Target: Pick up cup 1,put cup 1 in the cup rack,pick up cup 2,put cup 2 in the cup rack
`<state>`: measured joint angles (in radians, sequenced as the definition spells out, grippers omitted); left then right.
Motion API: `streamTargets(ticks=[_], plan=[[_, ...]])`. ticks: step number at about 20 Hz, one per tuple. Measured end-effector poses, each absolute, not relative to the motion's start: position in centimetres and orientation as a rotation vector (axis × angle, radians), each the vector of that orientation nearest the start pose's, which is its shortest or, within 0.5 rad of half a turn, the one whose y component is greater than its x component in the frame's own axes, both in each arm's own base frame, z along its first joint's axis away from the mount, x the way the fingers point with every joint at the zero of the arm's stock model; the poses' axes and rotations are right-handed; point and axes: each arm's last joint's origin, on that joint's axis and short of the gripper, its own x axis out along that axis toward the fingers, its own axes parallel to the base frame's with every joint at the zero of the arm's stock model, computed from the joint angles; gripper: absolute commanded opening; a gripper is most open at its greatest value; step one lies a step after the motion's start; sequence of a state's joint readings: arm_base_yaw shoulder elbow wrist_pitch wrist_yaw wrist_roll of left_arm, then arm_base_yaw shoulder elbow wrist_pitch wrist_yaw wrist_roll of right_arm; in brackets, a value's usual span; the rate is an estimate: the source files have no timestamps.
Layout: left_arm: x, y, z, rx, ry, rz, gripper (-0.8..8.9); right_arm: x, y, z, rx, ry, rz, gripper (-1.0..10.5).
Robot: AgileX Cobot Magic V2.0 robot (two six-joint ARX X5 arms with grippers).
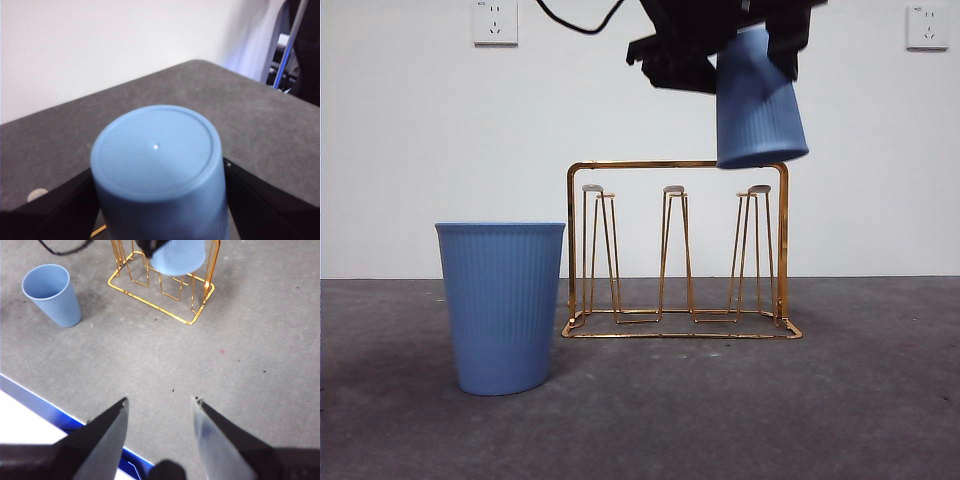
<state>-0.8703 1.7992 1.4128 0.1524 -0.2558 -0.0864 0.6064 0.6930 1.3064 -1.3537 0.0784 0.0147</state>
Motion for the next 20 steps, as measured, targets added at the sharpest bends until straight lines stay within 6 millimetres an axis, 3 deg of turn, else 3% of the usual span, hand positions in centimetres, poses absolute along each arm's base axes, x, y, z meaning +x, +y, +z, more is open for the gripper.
streamTargets(ticks=[20], plan=[[29.7, -33.5, 24.0, 0.085, 0.362, -0.571, -0.08, 4.5, 2.9, 39.7, -0.237, 0.707, 0.498, 2.2]])
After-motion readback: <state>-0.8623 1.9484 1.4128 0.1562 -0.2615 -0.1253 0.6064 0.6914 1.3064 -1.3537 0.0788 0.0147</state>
